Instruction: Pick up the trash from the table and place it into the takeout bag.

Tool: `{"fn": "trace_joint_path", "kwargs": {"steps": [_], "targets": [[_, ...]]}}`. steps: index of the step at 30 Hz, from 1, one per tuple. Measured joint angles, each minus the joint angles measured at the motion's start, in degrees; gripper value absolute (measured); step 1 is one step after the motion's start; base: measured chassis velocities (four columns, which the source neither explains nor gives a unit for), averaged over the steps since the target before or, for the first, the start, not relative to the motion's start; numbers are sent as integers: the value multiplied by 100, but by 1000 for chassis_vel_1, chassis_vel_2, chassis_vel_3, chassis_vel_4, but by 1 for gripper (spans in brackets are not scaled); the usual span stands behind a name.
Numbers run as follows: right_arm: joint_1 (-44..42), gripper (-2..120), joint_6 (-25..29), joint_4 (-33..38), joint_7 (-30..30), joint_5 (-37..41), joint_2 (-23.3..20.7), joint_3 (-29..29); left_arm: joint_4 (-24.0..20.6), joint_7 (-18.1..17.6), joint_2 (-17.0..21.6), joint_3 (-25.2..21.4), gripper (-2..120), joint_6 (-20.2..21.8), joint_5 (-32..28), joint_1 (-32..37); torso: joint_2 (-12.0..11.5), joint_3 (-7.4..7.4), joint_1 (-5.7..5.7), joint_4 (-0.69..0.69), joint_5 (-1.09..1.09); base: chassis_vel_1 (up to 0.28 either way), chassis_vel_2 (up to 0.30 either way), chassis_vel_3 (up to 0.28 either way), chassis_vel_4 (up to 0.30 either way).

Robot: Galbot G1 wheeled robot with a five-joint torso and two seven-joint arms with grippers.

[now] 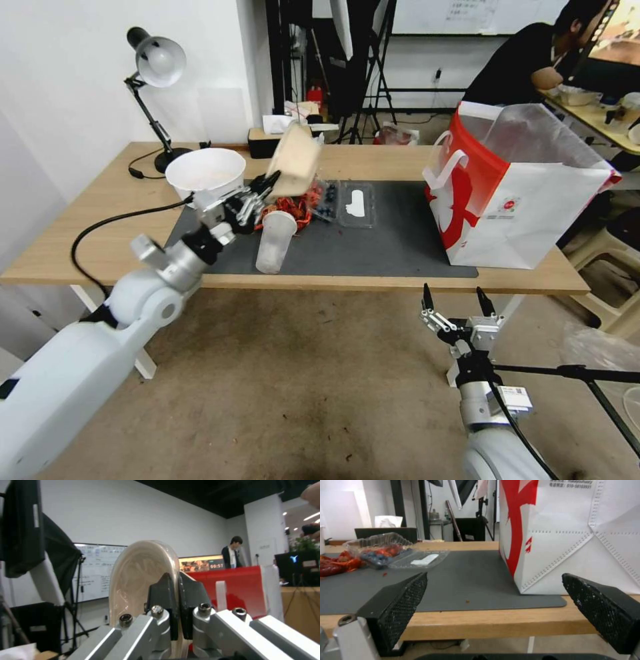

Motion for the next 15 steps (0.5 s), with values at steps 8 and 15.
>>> {"fn": "trace_joint_path", "kwargs": {"steps": [8, 15], "targets": [[62, 100, -28, -34, 26, 0, 14, 42, 367, -63, -205, 857, 1, 70, -212, -1102, 0, 0, 0, 1, 2, 0, 0, 0, 0], [129, 100, -34, -98, 29, -1, 55, 57, 825, -145, -605, 1778, 1, 145, -386, -2269, 0, -1, 0, 0, 2, 0, 0, 0, 0]]}}
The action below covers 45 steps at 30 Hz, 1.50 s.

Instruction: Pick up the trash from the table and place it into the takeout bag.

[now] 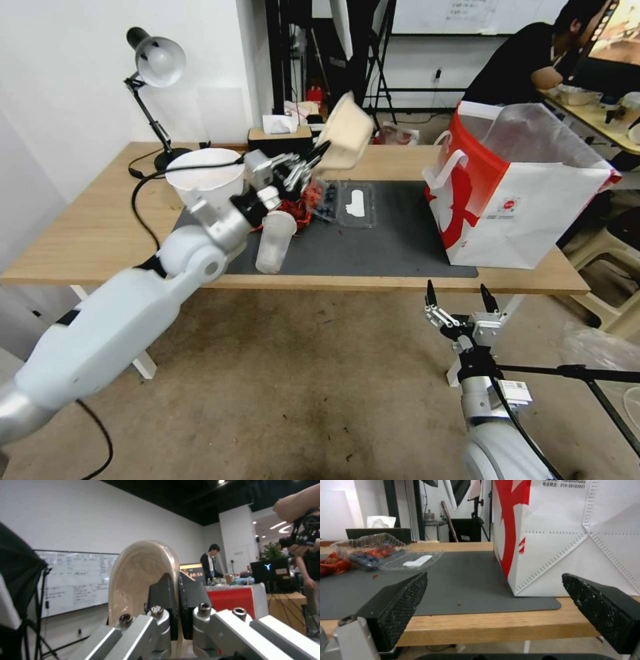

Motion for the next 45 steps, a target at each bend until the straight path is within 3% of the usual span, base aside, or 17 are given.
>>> {"fn": "trace_joint_path", "kwargs": {"steps": [8, 13, 20, 27, 32, 45], "targets": [[56, 100, -9, -43, 8, -16, 57, 46, 517, -123, -666, 872, 1, 21, -127, -1003, 0, 1, -1, -1, -3, 0, 0, 0, 0], [66, 100, -23, -43, 9, -32, 101, 49, 773, -124, -1003, 1121, 1, 20, -176, -1414, 0, 0, 0, 0, 1, 0, 0, 0, 0], [81, 100, -26, -43, 18, -52, 185, 83, 1347, -74, -1811, 1593, 1, 0, -257, -2161, 1, 0, 0, 0, 0, 0, 0, 0, 0], [79, 100, -26, -44, 26, -55, 211, 116, 1614, -43, -2114, 1754, 1, -23, -257, -2378, 0, 0, 0, 0, 0, 0, 0, 0, 0], [58, 100, -5, -46, 33, -59, 247, 140, 2066, 27, -2493, 2005, 1, -89, -248, -2624, 0, 0, 0, -1, 0, 0, 0, 0, 0], [120, 100, 16, -124, 31, -82, 336, 110, 2595, 68, -2899, 2498, 1, -217, -156, -2826, 0, 0, -1, 1, -1, 0, 0, 0, 0]]}}
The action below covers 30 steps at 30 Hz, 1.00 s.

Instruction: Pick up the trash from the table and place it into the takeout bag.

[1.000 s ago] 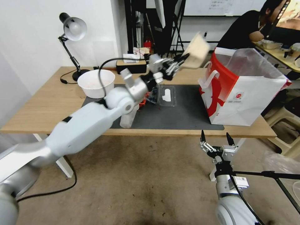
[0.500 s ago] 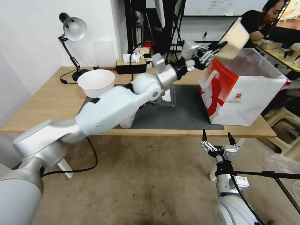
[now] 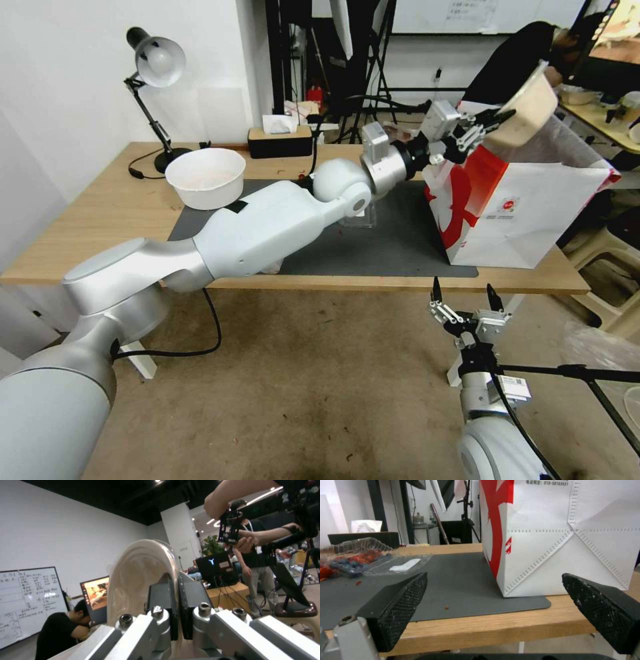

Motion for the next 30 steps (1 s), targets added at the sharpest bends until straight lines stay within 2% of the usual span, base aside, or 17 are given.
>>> {"fn": "trace_joint_path", "kwargs": {"steps": [16, 23, 29, 30], "targets": [[-20, 100, 68, -34, -5, -19, 52, -2, 545, 40, -583, 233, 1, -97, 59, -315, 0, 0, 0, -1, 1, 0, 0, 0, 0], [-46, 100, 108, -33, -9, -22, 57, 2, 748, -5, -675, 357, 1, -99, 152, -337, 0, 0, 0, -1, 0, 0, 0, 0, 0], [-77, 100, 125, -31, -13, -28, 63, 5, 762, -141, -637, 316, 14, -72, 237, -310, 0, 0, 0, -1, 0, 0, 0, 0, 0], [-79, 100, 129, -31, -13, -32, 69, 5, 729, -200, -598, 290, 21, -50, 246, -285, 0, 0, 0, 0, 0, 0, 0, 0, 0]]}}
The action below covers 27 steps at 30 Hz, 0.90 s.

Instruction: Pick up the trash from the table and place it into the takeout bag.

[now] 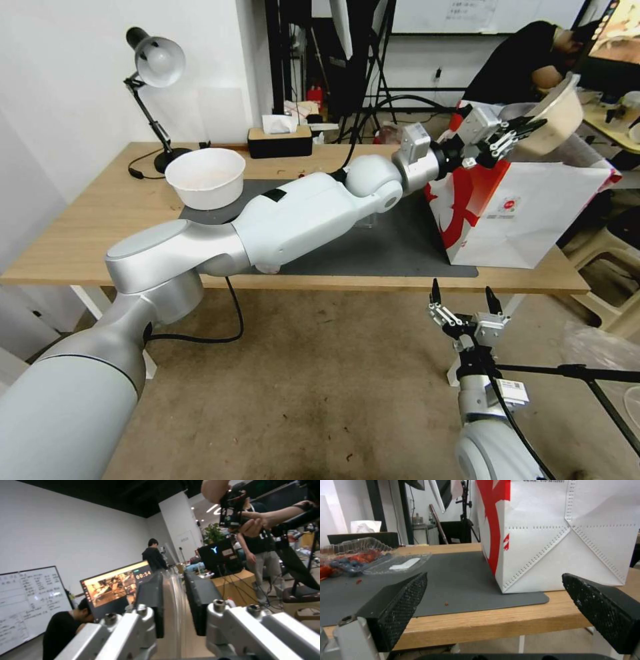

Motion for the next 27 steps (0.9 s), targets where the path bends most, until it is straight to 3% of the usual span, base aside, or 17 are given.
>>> {"fn": "trace_joint_path", "kwargs": {"steps": [11, 13, 15, 21, 23, 27], "targets": [[2, 100, 3, 14, -2, -10, 14, -5, -385, -399, 377, -371, 58, 151, -143, 178, 0, 0, 0, -2, -1, 0, 0, 0, 0], [2, 100, -7, 40, 0, -12, 14, 2, -524, -463, 649, -642, 69, 249, -257, 310, 0, -1, 0, 0, -2, 0, 0, 0, 0], [3, 100, -11, 43, 1, -13, 14, 7, -561, -483, 765, -744, 72, 264, -286, 376, 0, -1, 0, 0, -2, 0, 0, 0, 0], [12, 100, -47, 69, 7, -20, 24, 14, -1013, -678, 1460, -1174, 97, 431, -382, 918, 0, -1, 0, 0, -2, 0, 0, 0, 0], [12, 100, -51, 69, 7, -21, 24, 14, -1046, -691, 1516, -1197, 97, 444, -380, 960, 0, -1, 0, -1, -2, 0, 0, 0, 0], [22, 100, -78, 71, 10, -39, 20, -6, -1551, -861, 2211, -1541, 100, 607, -289, 1513, 0, 0, 0, 0, -3, 0, 0, 0, 0]]}}
